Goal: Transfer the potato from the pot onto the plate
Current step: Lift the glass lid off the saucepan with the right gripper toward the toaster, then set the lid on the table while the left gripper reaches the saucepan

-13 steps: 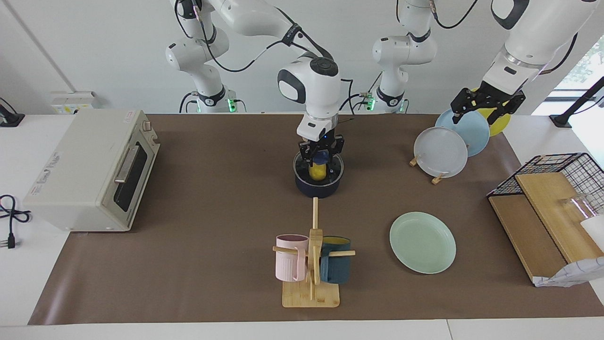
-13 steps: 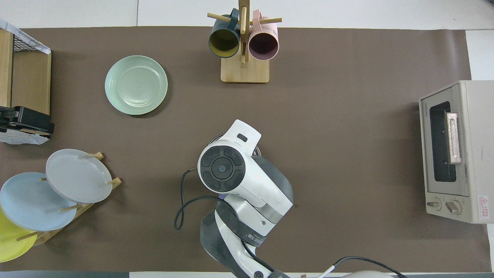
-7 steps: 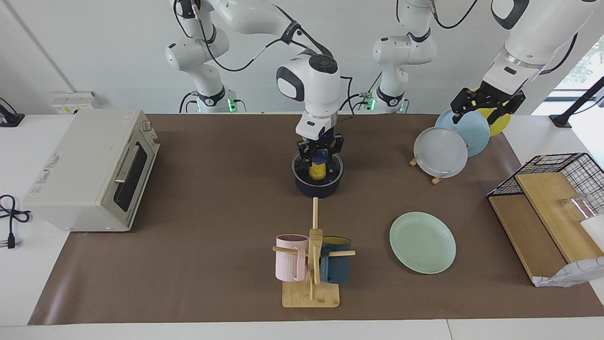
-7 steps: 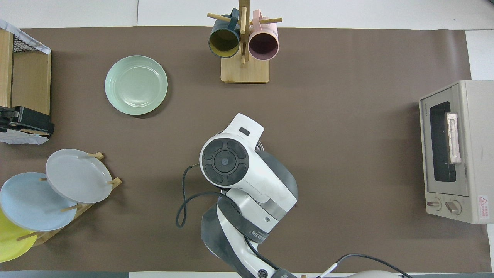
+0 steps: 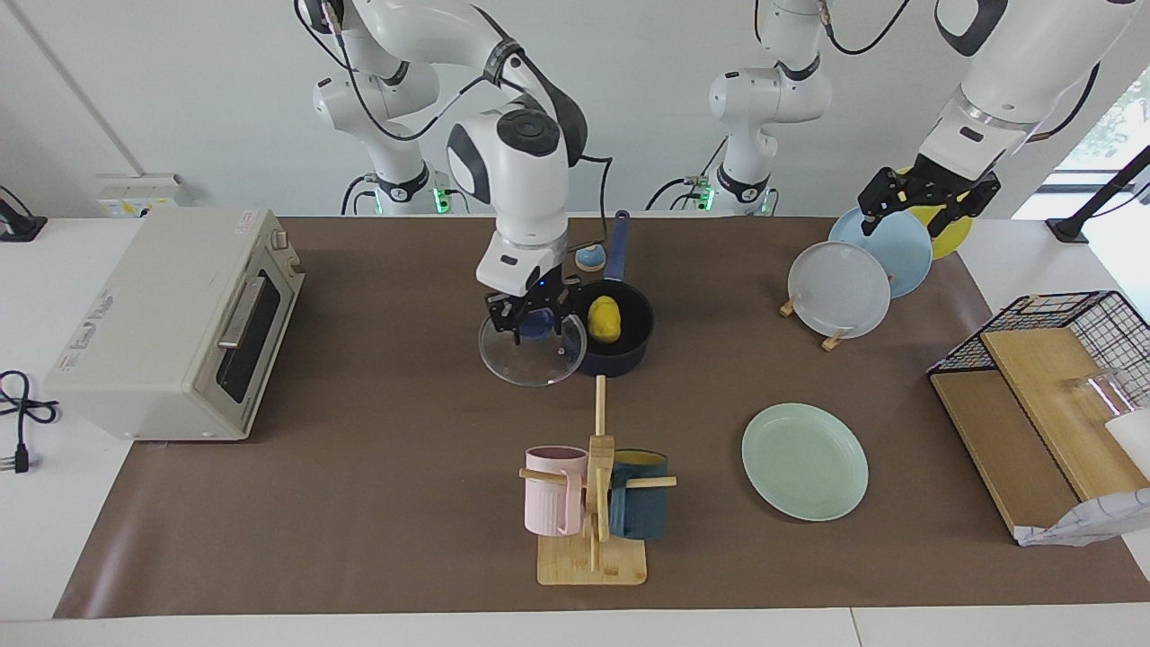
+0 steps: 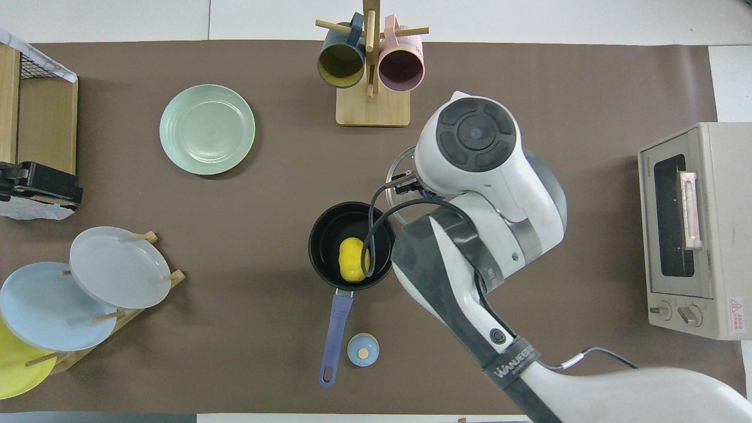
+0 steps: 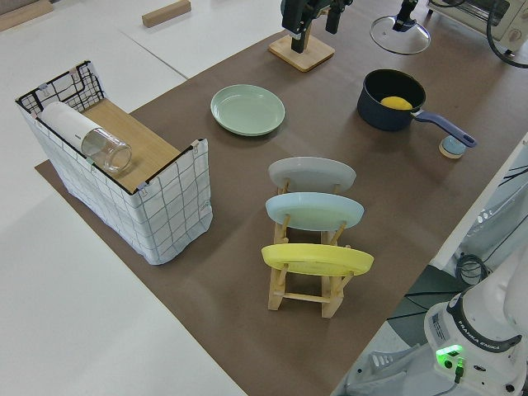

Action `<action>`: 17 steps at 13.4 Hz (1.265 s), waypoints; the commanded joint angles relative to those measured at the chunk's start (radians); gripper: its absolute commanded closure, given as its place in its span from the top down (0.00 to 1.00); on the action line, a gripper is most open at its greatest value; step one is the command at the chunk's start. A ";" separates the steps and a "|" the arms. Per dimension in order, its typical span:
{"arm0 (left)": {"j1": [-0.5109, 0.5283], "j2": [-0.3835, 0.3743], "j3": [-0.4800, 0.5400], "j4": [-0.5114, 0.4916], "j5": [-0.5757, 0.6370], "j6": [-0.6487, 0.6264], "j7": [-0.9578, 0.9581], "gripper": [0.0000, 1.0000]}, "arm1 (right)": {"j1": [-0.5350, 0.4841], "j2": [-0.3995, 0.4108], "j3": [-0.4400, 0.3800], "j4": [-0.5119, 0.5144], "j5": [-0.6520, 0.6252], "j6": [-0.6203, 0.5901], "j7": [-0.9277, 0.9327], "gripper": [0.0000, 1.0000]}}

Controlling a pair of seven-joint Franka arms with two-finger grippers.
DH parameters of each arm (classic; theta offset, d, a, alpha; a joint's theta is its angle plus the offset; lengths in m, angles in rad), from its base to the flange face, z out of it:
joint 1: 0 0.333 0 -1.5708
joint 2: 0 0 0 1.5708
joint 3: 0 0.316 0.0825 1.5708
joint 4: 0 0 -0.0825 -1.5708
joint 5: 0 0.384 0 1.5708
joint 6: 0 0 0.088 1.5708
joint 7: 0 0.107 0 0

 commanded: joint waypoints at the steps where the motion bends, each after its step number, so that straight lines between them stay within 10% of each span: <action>1: 0.013 -0.028 -0.009 -0.032 0.017 0.012 0.004 1.00 | -0.132 -0.010 0.014 -0.013 0.046 -0.010 -0.155 0.43; 8: 0.013 -0.028 -0.009 -0.032 0.017 0.012 0.004 1.00 | -0.264 -0.060 0.013 -0.288 0.079 0.243 -0.328 0.43; 17: 0.002 -0.027 -0.012 -0.032 0.017 0.018 0.002 1.00 | -0.347 -0.011 0.013 -0.312 0.079 0.291 -0.472 0.45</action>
